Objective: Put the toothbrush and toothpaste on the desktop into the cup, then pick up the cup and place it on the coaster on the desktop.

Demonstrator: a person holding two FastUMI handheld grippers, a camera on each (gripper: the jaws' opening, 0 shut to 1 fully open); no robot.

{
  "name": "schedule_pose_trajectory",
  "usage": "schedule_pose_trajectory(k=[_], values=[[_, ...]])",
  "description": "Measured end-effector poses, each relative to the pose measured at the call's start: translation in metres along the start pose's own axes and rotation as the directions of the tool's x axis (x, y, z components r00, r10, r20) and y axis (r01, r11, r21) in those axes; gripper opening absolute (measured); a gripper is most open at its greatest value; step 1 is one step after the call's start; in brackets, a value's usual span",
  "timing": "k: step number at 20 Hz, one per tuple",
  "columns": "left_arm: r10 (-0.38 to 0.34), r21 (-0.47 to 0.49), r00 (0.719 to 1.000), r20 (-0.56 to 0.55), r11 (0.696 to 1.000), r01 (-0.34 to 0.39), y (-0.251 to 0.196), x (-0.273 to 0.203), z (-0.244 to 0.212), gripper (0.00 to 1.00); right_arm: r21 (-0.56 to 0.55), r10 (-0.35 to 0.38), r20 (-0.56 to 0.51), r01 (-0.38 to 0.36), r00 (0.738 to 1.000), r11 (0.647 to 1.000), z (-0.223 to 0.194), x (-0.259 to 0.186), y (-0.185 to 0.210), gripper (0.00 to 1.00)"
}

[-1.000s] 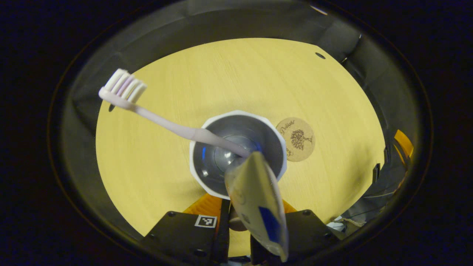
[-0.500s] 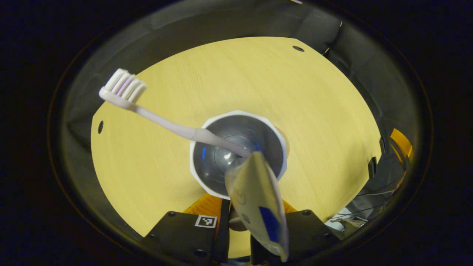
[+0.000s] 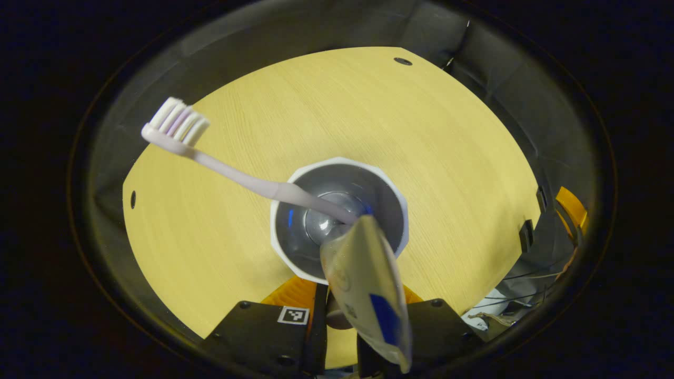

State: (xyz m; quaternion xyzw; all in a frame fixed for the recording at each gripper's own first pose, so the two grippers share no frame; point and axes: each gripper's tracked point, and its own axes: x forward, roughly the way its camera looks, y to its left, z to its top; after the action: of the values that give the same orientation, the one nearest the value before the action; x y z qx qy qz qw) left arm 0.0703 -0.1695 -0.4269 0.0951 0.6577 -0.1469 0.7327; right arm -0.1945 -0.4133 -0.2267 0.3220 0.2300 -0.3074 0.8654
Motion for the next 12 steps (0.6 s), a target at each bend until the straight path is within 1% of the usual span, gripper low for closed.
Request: schedule_pose_trajectory(k=[6, 7, 8, 9, 12], values=[[-0.002, -0.019, 1.000, -0.009, 1.000, 0.002, -0.0020, 0.0070, -0.0077, 0.24, 0.006, -0.006, -0.010, 0.006, 1.000, 1.000, -0.0021, -0.0012, -0.0064, 0.63], [-0.004, -0.015, 1.000, 0.000, 1.000, 0.004, -0.0026, 0.0064, -0.0056, 0.27, 0.003, -0.006, -0.011, 0.006, 1.000, 1.000, -0.0024, -0.0010, -0.0066, 0.63], [-0.006, -0.013, 1.000, 0.001, 1.000, 0.006, -0.0046, 0.0070, -0.0056, 0.27, 0.002, -0.005, -0.013, 0.005, 1.000, 1.000, -0.0035, -0.0002, -0.0071, 0.63], [-0.008, -0.012, 1.000, 0.010, 1.000, 0.009, -0.0055, 0.0075, -0.0046, 0.32, 0.002, -0.002, -0.017, 0.002, 1.000, 1.000, -0.0039, -0.0002, -0.0063, 0.63], [0.024, -0.020, 1.000, 0.020, 1.000, -0.024, 0.0044, 0.0029, -0.0095, 0.48, -0.007, 0.010, -0.026, -0.010, 1.000, 1.000, -0.0058, -0.0002, -0.0048, 0.63]])
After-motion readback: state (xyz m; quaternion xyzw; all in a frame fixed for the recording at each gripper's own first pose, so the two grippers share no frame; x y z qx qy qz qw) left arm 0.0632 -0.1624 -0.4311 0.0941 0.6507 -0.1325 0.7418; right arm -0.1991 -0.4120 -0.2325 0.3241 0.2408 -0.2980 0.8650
